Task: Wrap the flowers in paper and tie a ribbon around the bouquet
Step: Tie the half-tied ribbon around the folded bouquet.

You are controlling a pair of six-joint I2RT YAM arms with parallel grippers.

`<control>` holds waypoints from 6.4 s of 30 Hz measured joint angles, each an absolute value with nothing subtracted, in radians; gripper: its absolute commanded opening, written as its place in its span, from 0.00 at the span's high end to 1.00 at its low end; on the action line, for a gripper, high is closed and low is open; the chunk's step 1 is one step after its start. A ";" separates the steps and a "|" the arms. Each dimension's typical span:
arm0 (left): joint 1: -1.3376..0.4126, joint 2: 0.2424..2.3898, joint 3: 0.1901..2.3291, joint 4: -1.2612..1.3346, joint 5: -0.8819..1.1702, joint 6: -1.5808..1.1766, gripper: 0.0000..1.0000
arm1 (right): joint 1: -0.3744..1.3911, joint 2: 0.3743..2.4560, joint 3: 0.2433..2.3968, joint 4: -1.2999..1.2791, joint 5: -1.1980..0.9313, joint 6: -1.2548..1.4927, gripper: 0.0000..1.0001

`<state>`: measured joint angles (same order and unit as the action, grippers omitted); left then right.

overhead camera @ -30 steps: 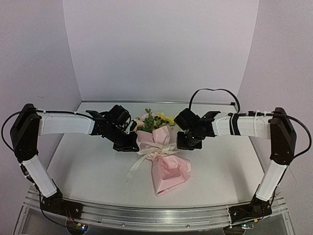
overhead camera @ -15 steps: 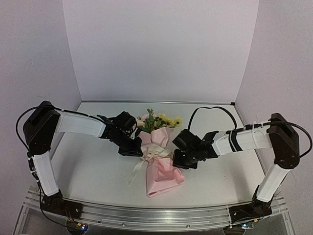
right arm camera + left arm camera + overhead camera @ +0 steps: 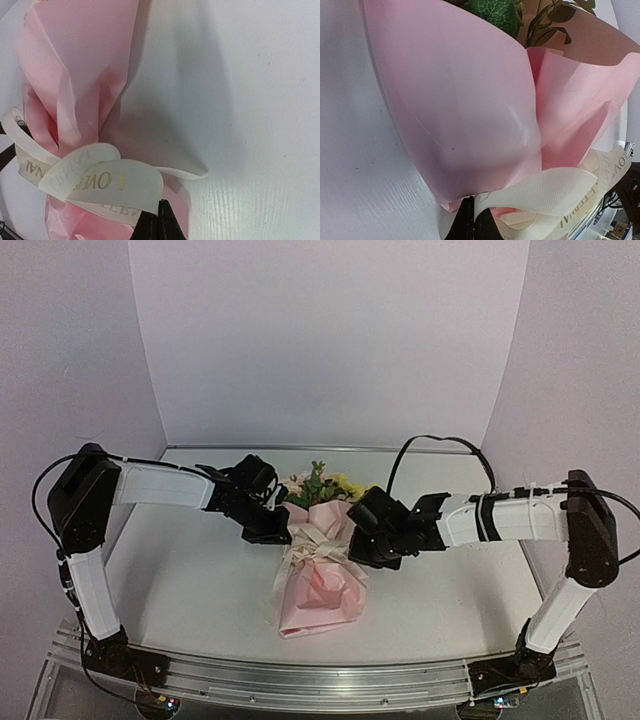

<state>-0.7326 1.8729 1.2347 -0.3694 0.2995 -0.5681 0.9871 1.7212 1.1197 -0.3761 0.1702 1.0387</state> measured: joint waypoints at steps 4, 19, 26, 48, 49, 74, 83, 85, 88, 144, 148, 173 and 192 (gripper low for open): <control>-0.733 1.837 1.217 -0.374 0.282 -0.564 1.00 | 0.978 1.713 1.198 -0.464 0.233 0.982 1.00; -0.718 1.712 1.068 -0.384 0.231 -0.577 1.00 | 0.939 1.697 1.194 -0.582 0.299 0.929 1.00; -0.709 1.696 1.034 -0.384 0.230 -0.581 1.00 | 0.938 1.697 1.190 -0.609 0.327 0.922 1.00; -0.694 1.681 1.062 -0.340 0.288 -0.570 1.00 | 0.961 1.700 1.269 -0.712 0.387 0.840 1.00; -0.694 1.688 1.081 -0.338 0.293 -0.568 1.00 | 0.963 1.702 1.269 -0.712 0.385 0.839 1.00; -0.779 1.775 1.271 -0.464 0.200 -0.556 0.38 | 0.977 1.755 1.368 -0.721 0.374 0.815 1.00; -0.780 1.649 1.108 -0.384 0.181 -0.817 0.42 | 0.977 1.774 1.378 -0.722 0.369 0.809 1.00; -0.780 1.655 1.084 -0.362 0.182 -0.887 0.44 | 0.977 1.775 1.381 -0.721 0.368 0.808 1.00; -0.784 1.677 1.082 -0.317 0.186 -0.973 0.44 | 0.977 1.776 1.381 -0.721 0.365 0.808 1.00; -0.813 1.730 1.149 -0.482 0.029 -0.662 1.00 | 0.969 1.802 1.302 -0.762 0.404 0.823 1.00; -0.805 1.720 1.131 -0.482 0.025 -0.649 1.00 | 0.969 1.802 1.274 -0.757 0.401 0.843 1.00; -0.722 1.671 1.086 -0.498 0.003 -0.599 1.00 | 0.946 1.799 1.215 -0.755 0.421 0.879 1.00; -0.674 1.660 1.058 -0.498 0.006 -0.595 1.00 | 0.930 1.799 1.175 -0.784 0.426 0.928 1.00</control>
<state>-0.6745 1.6596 1.0580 -0.4978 0.0055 -0.5947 0.9300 1.7988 1.1746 -0.7837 0.4255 0.9279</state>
